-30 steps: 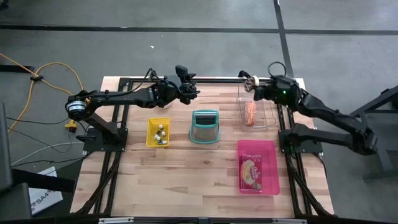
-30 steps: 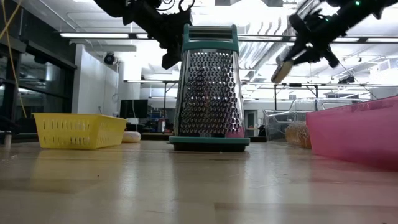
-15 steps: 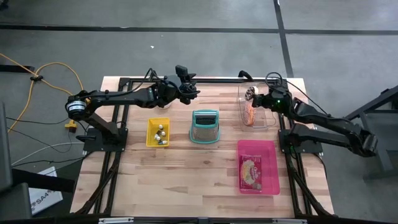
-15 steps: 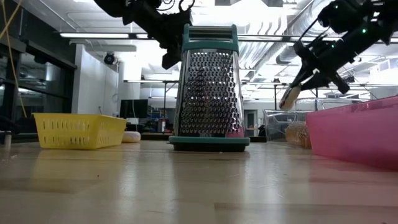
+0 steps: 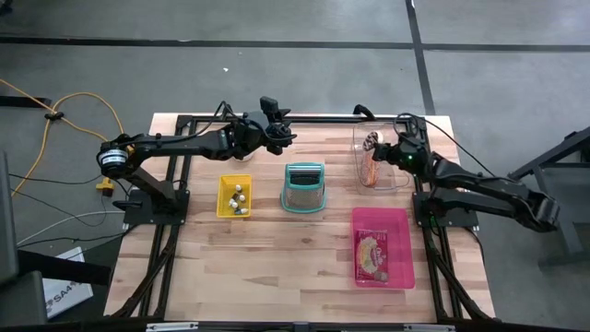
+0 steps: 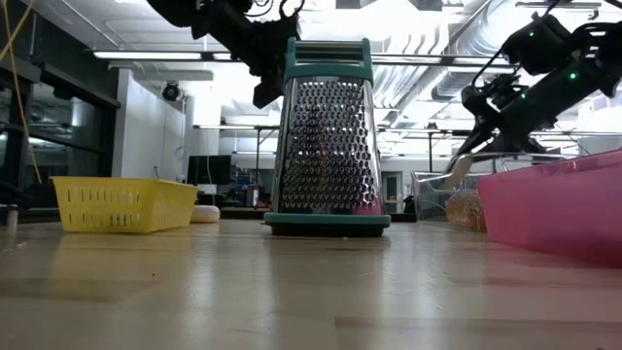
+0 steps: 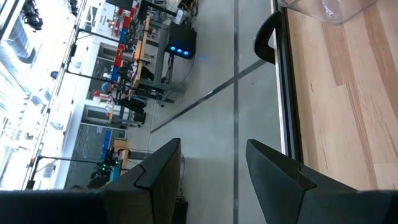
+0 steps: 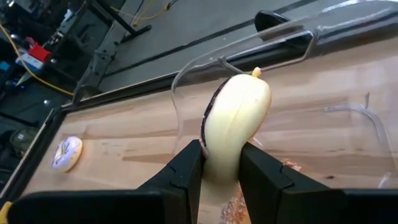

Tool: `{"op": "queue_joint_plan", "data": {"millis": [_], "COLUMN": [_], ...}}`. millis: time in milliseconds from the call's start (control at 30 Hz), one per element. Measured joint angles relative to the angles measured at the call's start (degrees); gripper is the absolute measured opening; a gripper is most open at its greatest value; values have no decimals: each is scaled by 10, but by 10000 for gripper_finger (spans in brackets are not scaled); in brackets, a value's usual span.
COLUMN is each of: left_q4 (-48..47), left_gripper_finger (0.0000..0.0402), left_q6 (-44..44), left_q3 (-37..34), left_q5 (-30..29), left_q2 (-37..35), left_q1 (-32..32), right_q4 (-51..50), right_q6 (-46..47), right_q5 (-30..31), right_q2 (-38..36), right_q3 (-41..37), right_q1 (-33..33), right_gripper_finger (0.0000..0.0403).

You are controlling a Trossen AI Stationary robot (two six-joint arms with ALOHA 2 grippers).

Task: Pick & Place Food Item
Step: Put the dark brown donut into the transparent bin

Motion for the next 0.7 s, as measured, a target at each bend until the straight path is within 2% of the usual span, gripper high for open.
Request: {"op": "queue_joint_plan", "data": {"millis": [400,700], "left_q4": [0,0], "left_gripper_finger": [175,175], "left_q6": [-9,-9], "left_q3": [0,0], "left_q5": [0,0], "left_q2": [0,0], "left_q1": [0,0], "right_q4": [73,115], "right_q6": [7,-10], "right_q5": [-5,-30], "right_q2": [70,110], "right_q3": [-6,-6], "right_q1": [0,0], "right_gripper_finger": [87,87]}}
